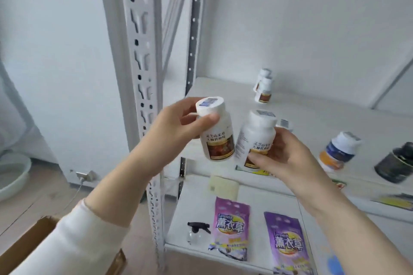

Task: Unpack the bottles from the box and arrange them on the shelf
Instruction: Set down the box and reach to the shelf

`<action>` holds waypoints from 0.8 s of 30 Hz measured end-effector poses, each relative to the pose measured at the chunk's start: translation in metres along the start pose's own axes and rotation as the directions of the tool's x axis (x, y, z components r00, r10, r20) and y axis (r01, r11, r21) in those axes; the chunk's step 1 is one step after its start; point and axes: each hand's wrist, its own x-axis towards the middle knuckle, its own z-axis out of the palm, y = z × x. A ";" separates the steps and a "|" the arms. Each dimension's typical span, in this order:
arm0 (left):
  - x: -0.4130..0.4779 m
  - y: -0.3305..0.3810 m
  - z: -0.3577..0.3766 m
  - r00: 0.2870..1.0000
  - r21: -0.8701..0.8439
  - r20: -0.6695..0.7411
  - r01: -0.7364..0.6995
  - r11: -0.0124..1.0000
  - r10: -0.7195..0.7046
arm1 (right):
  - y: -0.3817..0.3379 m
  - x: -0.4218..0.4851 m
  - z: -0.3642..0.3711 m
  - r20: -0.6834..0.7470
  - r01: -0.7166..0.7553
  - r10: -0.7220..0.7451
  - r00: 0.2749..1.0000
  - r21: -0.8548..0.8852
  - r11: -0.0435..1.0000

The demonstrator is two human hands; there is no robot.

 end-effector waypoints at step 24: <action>0.257 -0.088 0.126 0.934 0.133 0.343 0.056 0.989 -0.099 | 0.082 0.147 -0.098 -0.172 -0.200 0.186 0.967 -0.070 0.977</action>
